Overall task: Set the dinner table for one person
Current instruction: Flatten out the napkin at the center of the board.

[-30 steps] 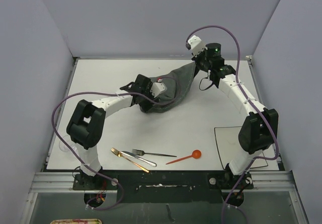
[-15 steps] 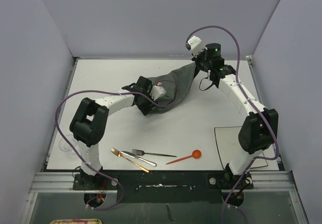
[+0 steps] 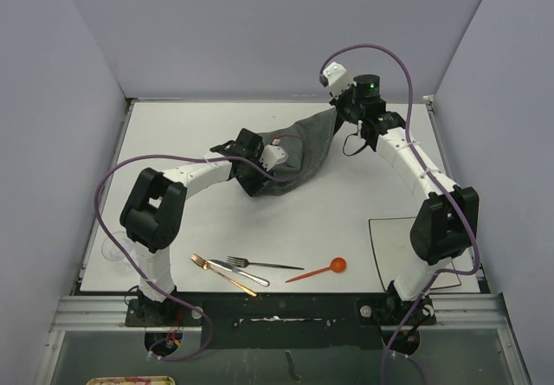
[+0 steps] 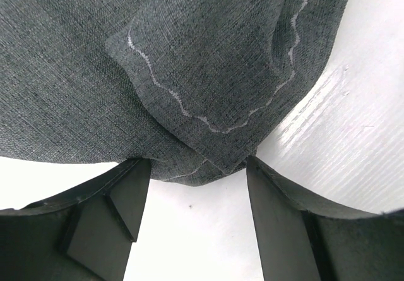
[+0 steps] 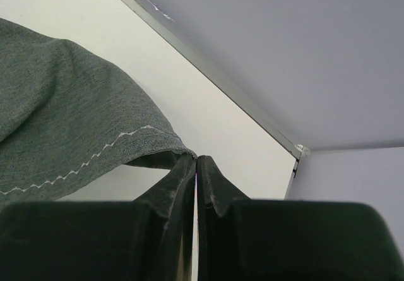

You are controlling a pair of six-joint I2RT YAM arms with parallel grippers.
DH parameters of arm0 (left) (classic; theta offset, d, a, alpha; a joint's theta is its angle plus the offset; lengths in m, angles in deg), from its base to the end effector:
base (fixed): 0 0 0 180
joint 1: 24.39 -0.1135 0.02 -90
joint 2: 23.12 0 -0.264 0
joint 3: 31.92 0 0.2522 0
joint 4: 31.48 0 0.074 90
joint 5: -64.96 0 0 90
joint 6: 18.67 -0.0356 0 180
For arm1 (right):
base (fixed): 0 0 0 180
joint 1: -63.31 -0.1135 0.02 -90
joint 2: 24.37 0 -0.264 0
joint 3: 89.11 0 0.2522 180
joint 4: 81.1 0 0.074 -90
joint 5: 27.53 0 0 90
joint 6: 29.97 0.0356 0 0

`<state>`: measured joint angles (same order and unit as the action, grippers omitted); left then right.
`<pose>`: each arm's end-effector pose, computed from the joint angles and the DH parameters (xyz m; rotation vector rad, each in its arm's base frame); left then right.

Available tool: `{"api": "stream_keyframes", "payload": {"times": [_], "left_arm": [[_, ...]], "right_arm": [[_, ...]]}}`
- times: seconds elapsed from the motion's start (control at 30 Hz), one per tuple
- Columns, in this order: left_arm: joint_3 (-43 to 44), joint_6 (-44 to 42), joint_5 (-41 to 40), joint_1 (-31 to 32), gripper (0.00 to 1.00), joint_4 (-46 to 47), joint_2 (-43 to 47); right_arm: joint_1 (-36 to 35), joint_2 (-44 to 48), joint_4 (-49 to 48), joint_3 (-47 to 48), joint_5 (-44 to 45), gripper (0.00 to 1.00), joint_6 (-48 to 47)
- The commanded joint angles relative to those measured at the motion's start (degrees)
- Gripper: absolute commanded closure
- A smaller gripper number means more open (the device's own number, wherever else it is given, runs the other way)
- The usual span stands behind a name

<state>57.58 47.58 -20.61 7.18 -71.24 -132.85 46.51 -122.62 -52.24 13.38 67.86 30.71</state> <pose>0.3398 -0.2120 0.1800 1.2405 2.3083 -0.1490 0.3924 0.1150 0.3478 -0.7297 1.8687 -0.2341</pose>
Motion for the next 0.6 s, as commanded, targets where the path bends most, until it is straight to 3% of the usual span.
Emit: {"api": "stream_keyframes", "payload": {"times": [0.0,0.57], "left_arm": [[3.4,1.0,1.9,0.9,0.4,-0.5,0.7],[4.7,2.1,0.7,2.2,0.4,-2.6,4.1]], "right_arm": [[0.5,0.0,-1.9,2.4,-0.1,1.0,0.8],[0.5,-0.1,-1.8,2.4,-0.3,1.0,0.7]]}}
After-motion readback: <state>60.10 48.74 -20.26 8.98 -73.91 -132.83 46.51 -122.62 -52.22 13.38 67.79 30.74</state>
